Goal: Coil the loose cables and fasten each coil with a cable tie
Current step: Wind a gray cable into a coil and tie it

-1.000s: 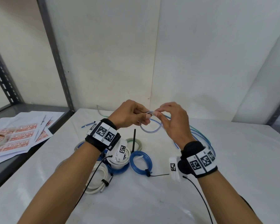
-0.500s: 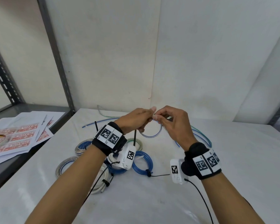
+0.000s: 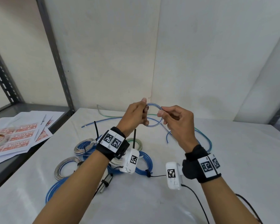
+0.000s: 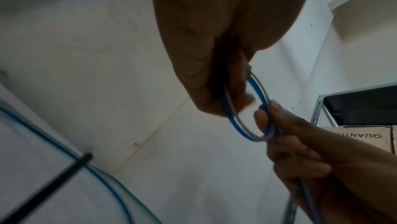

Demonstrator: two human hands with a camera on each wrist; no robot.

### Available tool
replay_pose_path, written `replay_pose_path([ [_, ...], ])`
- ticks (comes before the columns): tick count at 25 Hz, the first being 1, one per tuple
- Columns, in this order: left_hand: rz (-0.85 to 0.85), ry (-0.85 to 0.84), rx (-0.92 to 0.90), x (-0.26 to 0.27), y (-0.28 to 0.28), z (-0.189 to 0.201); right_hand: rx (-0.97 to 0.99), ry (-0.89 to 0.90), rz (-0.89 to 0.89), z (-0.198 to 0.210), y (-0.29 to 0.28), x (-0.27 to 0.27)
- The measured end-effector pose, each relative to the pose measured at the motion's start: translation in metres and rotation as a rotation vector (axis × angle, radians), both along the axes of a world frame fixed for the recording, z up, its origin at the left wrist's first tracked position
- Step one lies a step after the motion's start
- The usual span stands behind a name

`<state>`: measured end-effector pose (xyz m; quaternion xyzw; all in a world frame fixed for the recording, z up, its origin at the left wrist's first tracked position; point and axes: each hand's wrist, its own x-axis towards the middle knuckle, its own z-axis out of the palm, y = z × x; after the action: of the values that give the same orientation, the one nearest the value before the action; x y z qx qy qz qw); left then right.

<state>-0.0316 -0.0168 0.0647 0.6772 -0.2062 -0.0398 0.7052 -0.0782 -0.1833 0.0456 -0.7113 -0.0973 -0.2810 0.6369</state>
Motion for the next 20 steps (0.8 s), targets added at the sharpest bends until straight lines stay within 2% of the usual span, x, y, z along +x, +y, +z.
replay_pose_path([
  [5,-0.14,-0.03,0.359,0.002,0.009,0.006,-0.414,0.04,0.146,0.013,-0.008,0.003],
  [7,-0.168,-0.027,0.382,-0.001,0.008,0.007,-0.4,0.011,0.135,0.015,-0.007,0.004],
  [10,-0.199,0.017,0.141,0.0,0.009,0.004,-0.213,-0.001,0.061,0.006,-0.006,0.002],
  [13,-0.074,0.068,-0.213,0.005,0.004,0.0,0.081,0.058,0.078,-0.01,0.013,0.0],
  [15,0.03,0.064,-0.362,0.004,-0.003,-0.006,0.202,0.07,0.085,-0.015,0.029,0.002],
  [17,0.082,0.062,-0.437,0.003,-0.009,-0.013,0.212,0.047,0.069,-0.01,0.033,0.006],
  [20,0.048,0.177,-0.388,0.006,0.001,-0.012,-0.027,0.014,0.075,0.003,0.011,0.015],
])
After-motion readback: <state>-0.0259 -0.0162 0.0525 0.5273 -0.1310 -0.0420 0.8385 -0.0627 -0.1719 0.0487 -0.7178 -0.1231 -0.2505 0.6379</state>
